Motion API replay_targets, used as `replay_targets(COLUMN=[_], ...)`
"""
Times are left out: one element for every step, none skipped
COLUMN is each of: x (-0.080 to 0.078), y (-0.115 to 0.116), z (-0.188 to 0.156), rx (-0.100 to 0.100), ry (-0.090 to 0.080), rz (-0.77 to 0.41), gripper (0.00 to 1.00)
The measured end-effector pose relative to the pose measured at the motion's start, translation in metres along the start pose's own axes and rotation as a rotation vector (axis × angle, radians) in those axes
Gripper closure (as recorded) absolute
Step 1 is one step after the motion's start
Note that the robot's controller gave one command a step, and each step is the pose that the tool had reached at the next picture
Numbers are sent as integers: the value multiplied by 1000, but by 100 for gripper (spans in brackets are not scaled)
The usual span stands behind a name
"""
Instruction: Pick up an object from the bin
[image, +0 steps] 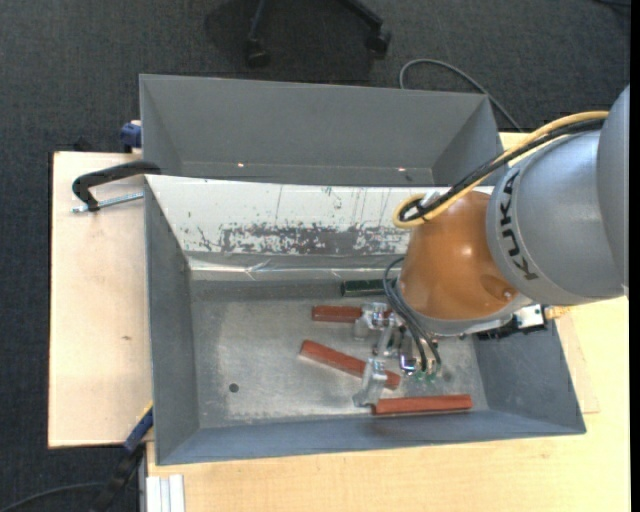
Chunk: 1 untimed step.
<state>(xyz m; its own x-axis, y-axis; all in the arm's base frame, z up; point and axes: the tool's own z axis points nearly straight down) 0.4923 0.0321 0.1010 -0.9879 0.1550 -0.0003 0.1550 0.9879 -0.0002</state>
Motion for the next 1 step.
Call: replay_targets(x=[3], y=[33], z=[32], rx=[-2], ry=[4], rz=[29], gripper=[0])
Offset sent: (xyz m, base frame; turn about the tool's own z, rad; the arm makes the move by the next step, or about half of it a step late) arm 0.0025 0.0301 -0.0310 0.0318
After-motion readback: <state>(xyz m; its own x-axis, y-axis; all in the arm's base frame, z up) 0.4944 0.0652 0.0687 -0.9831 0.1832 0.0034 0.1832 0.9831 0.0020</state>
